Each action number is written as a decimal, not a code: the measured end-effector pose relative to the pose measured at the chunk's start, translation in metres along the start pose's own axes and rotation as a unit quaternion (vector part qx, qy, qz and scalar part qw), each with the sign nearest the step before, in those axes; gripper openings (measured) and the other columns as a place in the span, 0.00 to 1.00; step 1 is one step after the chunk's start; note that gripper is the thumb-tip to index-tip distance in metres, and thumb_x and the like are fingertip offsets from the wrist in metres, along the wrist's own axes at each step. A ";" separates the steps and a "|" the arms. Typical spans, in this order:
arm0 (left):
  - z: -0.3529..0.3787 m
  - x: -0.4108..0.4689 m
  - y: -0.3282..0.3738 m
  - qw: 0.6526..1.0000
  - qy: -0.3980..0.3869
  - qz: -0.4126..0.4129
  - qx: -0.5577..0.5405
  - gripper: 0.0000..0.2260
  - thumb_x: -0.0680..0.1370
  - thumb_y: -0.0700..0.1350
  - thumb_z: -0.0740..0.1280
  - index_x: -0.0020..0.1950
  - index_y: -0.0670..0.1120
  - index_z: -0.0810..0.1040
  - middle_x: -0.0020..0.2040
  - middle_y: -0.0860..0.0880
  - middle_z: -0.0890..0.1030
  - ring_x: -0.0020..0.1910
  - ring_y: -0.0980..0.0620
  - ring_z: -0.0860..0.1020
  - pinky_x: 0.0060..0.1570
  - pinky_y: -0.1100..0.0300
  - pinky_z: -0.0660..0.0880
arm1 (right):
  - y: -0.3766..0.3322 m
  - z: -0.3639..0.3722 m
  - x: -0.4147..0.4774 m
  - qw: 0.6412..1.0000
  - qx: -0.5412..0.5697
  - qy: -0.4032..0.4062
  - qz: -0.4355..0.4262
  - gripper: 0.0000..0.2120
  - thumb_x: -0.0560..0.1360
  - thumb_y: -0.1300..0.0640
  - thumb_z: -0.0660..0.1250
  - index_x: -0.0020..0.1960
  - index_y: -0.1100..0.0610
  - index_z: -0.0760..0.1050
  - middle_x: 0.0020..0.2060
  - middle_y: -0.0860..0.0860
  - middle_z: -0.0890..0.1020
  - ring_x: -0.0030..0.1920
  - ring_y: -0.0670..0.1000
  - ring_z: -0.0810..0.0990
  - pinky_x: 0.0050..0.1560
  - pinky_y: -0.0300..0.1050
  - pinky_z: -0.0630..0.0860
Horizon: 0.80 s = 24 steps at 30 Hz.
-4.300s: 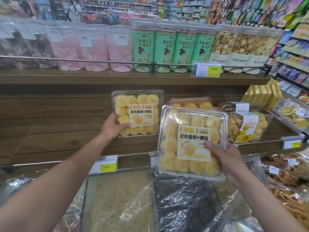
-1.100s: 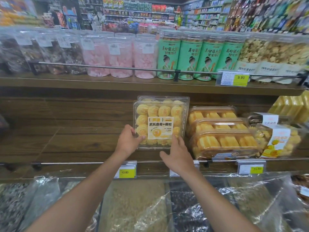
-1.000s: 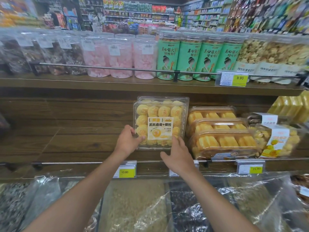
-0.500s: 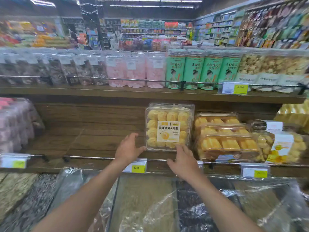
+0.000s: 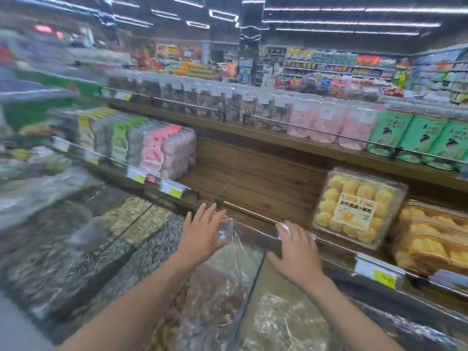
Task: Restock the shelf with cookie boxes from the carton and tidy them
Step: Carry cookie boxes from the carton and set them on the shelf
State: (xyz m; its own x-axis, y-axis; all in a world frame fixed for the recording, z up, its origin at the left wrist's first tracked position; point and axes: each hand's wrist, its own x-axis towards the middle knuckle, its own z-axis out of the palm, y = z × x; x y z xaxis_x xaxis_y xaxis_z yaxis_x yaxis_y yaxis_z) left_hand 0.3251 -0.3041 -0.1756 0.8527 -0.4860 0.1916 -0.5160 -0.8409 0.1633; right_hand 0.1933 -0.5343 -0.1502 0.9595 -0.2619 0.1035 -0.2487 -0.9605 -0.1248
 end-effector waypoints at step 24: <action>-0.095 -0.473 -0.428 0.928 -0.011 -0.369 0.046 0.43 0.76 0.68 0.70 0.85 0.53 0.59 0.86 0.45 0.58 0.84 0.39 0.58 0.78 0.34 0.62 | -0.530 0.106 -0.137 0.931 0.006 -0.080 -0.355 0.40 0.77 0.32 0.61 0.83 0.47 0.56 0.83 0.51 0.59 0.82 0.54 0.56 0.81 0.61 0.50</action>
State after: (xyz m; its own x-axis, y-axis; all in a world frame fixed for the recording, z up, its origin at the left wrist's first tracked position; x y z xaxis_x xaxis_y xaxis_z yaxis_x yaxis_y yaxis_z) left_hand 0.1351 0.3086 -0.2444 0.9731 0.2267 0.0413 0.2176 -0.9631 0.1584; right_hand 0.2079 0.0204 -0.2031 0.8891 0.4575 0.0155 0.4569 -0.8848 -0.0915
